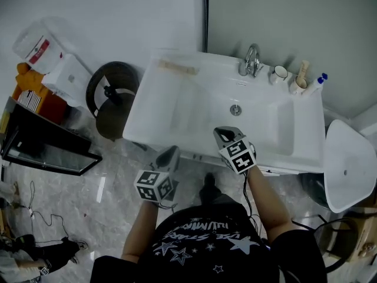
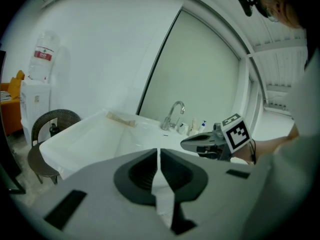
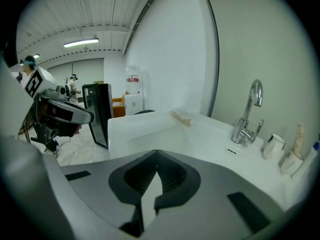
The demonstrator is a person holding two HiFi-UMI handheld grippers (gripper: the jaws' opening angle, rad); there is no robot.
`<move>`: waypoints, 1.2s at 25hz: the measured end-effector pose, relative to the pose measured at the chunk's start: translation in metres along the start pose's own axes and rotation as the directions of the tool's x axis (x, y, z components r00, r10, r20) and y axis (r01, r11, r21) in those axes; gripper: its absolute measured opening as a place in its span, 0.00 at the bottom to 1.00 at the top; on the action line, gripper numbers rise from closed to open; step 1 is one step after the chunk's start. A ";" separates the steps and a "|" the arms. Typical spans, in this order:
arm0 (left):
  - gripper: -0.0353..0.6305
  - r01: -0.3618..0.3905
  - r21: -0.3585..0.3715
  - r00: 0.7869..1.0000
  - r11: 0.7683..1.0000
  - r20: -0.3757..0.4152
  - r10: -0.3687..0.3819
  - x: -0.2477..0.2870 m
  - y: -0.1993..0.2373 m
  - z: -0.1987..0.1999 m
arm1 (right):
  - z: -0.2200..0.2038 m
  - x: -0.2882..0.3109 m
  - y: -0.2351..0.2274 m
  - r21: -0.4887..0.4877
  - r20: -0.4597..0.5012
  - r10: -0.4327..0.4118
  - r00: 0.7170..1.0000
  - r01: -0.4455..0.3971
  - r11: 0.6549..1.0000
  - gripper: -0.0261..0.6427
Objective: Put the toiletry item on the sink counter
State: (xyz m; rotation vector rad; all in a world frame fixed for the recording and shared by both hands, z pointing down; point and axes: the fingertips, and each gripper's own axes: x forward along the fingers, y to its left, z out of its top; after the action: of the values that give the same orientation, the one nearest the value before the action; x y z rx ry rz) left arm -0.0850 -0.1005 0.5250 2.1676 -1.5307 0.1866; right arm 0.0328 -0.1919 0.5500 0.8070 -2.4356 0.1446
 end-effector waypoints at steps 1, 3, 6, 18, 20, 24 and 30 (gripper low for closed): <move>0.10 0.007 0.003 1.000 1.000 0.003 -0.007 -0.007 -0.004 -0.002 | -0.001 -0.006 0.004 0.006 0.006 -0.010 1.000 0.010 1.000 0.06; 0.10 0.020 0.007 1.000 1.000 0.004 -0.020 -0.021 -0.011 -0.008 | -0.003 -0.019 0.015 0.015 0.015 -0.027 1.000 0.027 1.000 0.06; 0.10 0.031 0.013 1.000 0.999 0.005 -0.031 -0.042 -0.020 -0.019 | -0.009 -0.038 0.032 0.029 0.024 -0.048 0.999 0.047 0.998 0.06; 0.10 0.109 0.051 0.994 0.993 0.027 -0.111 -0.100 -0.059 -0.041 | -0.040 -0.110 0.083 0.095 0.033 -0.138 0.990 0.134 0.986 0.06; 0.10 0.131 0.054 0.991 0.990 0.023 -0.132 -0.106 -0.066 -0.045 | -0.046 -0.121 0.091 0.113 0.028 -0.153 0.988 0.148 0.982 0.06; 0.10 0.176 0.053 0.984 0.983 0.001 -0.176 -0.113 -0.082 -0.061 | -0.063 -0.142 0.104 0.148 0.010 -0.176 0.984 0.173 0.974 0.06; 0.10 0.214 0.046 0.977 0.976 -0.010 -0.214 -0.117 -0.100 -0.071 | -0.084 -0.164 0.107 0.162 -0.035 -0.201 0.979 0.204 0.965 0.06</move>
State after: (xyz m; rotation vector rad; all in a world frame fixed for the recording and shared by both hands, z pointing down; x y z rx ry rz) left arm -0.0248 0.0582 0.5136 2.3484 -1.2893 0.1575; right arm 0.1189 0.0025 0.5388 1.1172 -2.3294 0.2774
